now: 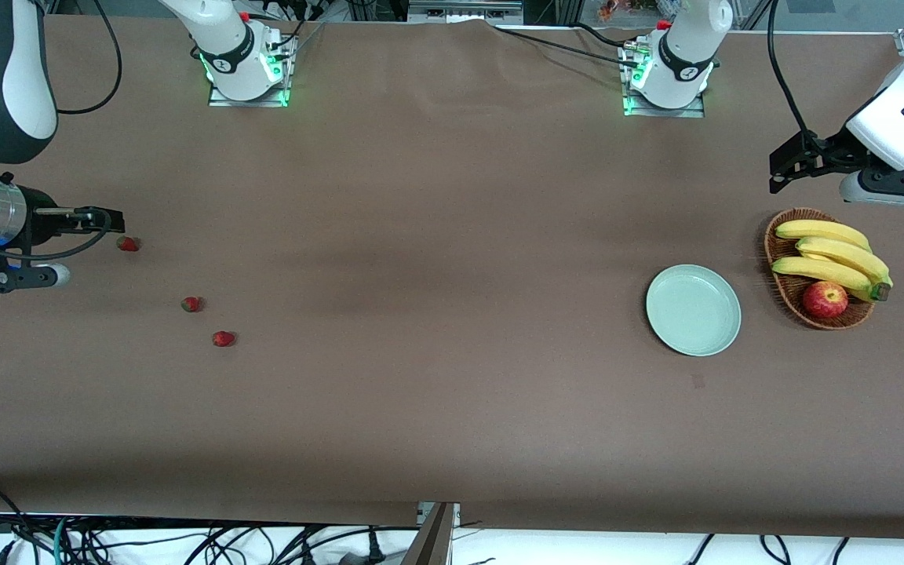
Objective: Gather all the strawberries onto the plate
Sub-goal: 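Reach the right gripper to the first strawberry and grasp it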
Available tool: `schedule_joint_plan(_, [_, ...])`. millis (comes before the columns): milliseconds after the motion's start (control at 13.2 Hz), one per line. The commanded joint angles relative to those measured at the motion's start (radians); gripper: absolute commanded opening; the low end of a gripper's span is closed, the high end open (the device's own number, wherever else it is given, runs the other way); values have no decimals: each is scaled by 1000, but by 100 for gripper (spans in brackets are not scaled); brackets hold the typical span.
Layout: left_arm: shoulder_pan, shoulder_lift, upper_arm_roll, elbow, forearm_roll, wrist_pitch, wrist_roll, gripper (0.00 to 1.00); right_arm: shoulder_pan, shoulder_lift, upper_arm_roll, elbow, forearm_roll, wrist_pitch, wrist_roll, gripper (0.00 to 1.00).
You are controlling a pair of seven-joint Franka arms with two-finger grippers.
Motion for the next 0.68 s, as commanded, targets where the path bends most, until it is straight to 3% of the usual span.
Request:
schedule_joint_plan(0, [-3,18,-1,32,-12,-11,-1,100,-9,6,0,-13,-9,19,-6,100])
schedule_joint_plan(228, [-18,38,-5,33,-11,37,-7,100,-18,20,-4,-111,-23,95,-8,100])
schedule_joint_plan(607, [-18,43,-8,36,-12,34,-4,100,-61,-8,-27,-464,-82,416,-23,100])
